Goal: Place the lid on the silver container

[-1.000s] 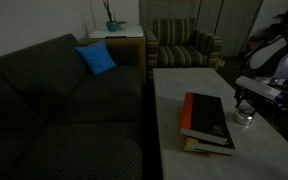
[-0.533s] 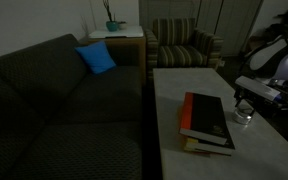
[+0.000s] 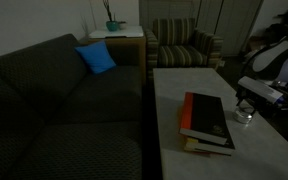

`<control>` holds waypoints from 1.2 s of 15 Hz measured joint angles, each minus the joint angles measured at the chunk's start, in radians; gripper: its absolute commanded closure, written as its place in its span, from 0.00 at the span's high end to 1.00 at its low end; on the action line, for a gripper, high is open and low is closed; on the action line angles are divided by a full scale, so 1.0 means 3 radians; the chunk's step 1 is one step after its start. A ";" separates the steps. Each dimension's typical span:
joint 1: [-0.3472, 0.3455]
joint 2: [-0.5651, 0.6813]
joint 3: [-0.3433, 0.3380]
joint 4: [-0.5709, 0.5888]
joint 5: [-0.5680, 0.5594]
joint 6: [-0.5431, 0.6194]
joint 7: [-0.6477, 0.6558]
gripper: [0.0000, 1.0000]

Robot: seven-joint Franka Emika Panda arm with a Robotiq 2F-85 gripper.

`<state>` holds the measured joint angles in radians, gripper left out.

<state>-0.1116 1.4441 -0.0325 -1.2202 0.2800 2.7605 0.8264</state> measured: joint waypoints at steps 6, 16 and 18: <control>-0.0333 -0.0005 0.0303 0.0031 -0.0006 -0.0098 -0.0646 0.44; -0.0498 -0.0005 0.0407 0.0103 -0.0013 -0.0503 -0.0906 0.44; -0.0489 -0.0005 0.0391 0.0127 -0.0015 -0.0590 -0.0895 0.44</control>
<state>-0.2583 1.4426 0.0849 -1.1821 0.2757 2.5835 0.5580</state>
